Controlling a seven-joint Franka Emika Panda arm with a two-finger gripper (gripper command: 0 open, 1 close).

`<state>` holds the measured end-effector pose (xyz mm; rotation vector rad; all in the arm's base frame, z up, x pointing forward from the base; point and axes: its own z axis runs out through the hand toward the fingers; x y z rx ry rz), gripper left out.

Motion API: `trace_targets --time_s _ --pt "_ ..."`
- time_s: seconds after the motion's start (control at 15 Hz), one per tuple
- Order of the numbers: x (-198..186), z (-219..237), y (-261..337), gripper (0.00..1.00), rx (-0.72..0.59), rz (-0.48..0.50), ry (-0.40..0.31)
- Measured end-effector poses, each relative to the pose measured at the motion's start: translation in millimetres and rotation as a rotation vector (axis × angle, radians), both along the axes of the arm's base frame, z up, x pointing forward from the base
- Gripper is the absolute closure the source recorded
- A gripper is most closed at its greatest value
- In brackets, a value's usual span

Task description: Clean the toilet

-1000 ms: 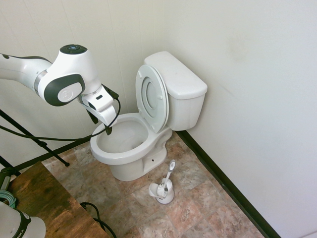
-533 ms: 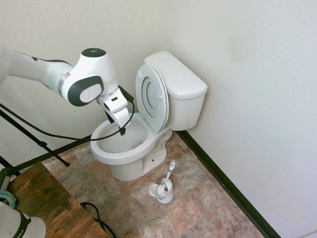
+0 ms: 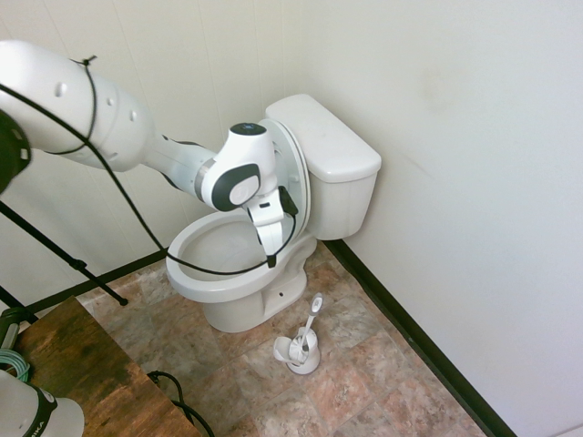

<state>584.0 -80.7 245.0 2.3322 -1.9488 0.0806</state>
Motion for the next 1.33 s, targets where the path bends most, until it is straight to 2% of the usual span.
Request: trace_targets --time_s 0.07,0.27,0.87,1.13,1.33 --pt "27 -24 -10 0.00 -0.003 -0.039 -0.005" --pt "41 -31 -21 0.00 0.006 -0.084 -0.016" --pt "69 -130 -79 0.00 0.013 -0.280 0.050" --pt "80 -177 -97 0.00 0.046 -0.314 0.092" --pt "93 -195 -94 0.00 0.058 -0.311 0.108"
